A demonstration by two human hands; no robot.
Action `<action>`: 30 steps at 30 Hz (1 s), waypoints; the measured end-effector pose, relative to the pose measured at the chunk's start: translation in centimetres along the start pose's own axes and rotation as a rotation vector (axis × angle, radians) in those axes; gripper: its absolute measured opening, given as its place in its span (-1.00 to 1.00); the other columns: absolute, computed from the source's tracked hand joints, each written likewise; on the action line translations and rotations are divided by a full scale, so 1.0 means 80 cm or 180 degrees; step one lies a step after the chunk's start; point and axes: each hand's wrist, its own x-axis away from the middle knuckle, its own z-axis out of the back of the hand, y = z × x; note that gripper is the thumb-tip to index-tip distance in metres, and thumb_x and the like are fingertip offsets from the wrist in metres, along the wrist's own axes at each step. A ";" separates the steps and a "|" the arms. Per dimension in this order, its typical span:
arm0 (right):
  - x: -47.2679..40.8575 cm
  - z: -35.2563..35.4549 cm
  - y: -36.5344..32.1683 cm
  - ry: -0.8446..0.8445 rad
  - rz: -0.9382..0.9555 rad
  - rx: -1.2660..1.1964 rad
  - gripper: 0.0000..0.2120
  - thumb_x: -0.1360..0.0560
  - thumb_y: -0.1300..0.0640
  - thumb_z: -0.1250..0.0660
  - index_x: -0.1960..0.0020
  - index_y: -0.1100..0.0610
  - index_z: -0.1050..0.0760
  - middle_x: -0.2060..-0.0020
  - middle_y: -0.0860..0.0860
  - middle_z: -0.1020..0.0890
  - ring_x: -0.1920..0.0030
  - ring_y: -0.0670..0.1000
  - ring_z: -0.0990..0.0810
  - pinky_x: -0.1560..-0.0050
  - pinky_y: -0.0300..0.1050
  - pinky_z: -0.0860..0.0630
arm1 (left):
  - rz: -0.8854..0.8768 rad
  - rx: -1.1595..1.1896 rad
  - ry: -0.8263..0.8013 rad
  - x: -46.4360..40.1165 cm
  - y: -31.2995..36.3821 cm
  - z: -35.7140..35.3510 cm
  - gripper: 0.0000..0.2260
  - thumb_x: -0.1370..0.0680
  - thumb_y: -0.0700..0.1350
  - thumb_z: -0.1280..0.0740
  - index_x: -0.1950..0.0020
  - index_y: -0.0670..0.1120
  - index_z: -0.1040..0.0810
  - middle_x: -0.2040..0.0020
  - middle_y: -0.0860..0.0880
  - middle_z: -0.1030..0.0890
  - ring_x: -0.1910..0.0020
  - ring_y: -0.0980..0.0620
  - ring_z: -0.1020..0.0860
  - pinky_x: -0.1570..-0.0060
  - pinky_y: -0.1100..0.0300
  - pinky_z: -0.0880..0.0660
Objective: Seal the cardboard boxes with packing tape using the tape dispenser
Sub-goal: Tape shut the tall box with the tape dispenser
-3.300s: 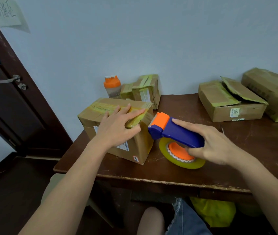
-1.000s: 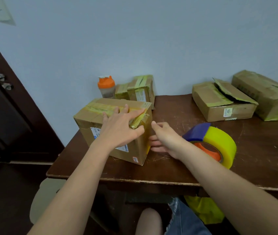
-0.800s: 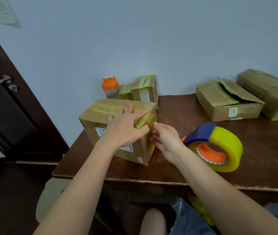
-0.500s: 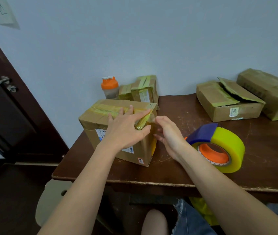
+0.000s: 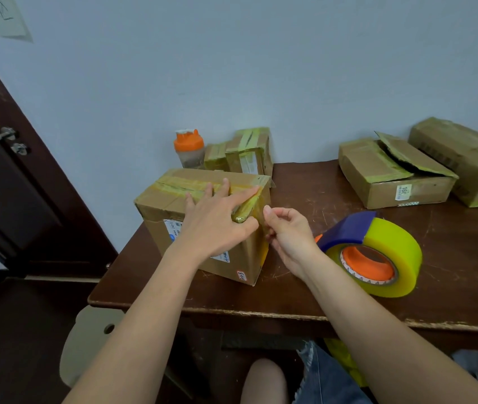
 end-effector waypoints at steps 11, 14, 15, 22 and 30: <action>0.009 -0.012 -0.020 0.0805 0.0863 0.1510 -0.69 -0.59 0.10 -0.29 -0.30 0.02 -0.35 -0.26 0.01 -0.33 0.09 -0.18 -0.43 0.07 -0.26 -0.40 | 0.1222 0.2220 0.2322 0.001 -0.107 0.040 -0.70 -0.57 -0.09 -0.26 -0.28 -0.03 -0.58 -0.39 -0.05 -0.49 -0.39 0.05 -0.41 -0.43 0.08 -0.28; 0.017 -0.039 -0.035 0.0336 0.1018 0.1229 -0.60 -0.63 -0.04 -0.15 -0.45 0.00 -0.26 -0.40 -0.05 -0.22 -0.26 -0.09 -0.40 -0.24 -0.15 -0.37 | 0.1952 0.2285 0.1472 -0.005 -0.140 0.039 -0.57 -0.62 0.03 -0.19 -0.46 -0.09 -0.41 -0.47 -0.04 -0.39 -0.44 -0.02 -0.34 -0.43 0.05 -0.24; 0.021 -0.047 -0.036 0.0139 0.0983 0.1252 -0.52 -0.65 -0.10 -0.09 -0.52 0.00 -0.18 -0.47 -0.10 -0.15 -0.39 -0.07 -0.31 -0.34 -0.12 -0.28 | 0.1962 0.2425 0.1249 -0.004 -0.138 0.035 -0.58 -0.63 0.05 -0.17 -0.43 -0.12 -0.44 -0.41 -0.04 -0.45 -0.40 -0.04 -0.38 -0.36 0.07 -0.28; -0.008 -0.031 -0.066 -0.0440 -0.0368 0.1845 -0.24 -0.55 -0.31 -0.14 -0.57 0.13 -0.10 -0.53 0.08 -0.23 -0.48 0.11 -0.27 -0.44 0.07 -0.26 | 0.2300 0.0941 0.0589 0.020 -0.136 0.052 -0.38 -0.61 0.26 0.00 -0.08 -0.24 -0.58 -0.16 -0.21 -0.57 -0.18 -0.23 -0.50 -0.07 0.02 -0.38; -0.012 -0.119 -0.085 0.0139 0.0109 0.4633 0.13 -0.39 -0.55 -0.01 -0.55 0.31 0.22 -0.53 0.35 0.11 -0.45 0.38 -0.21 -0.31 0.29 -0.33 | 0.2375 0.0398 0.0113 -0.031 -0.081 0.037 -0.22 -0.55 0.38 0.02 -0.53 -0.20 -0.24 -0.46 -0.18 -0.36 -0.38 -0.20 -0.39 -0.22 -0.02 -0.37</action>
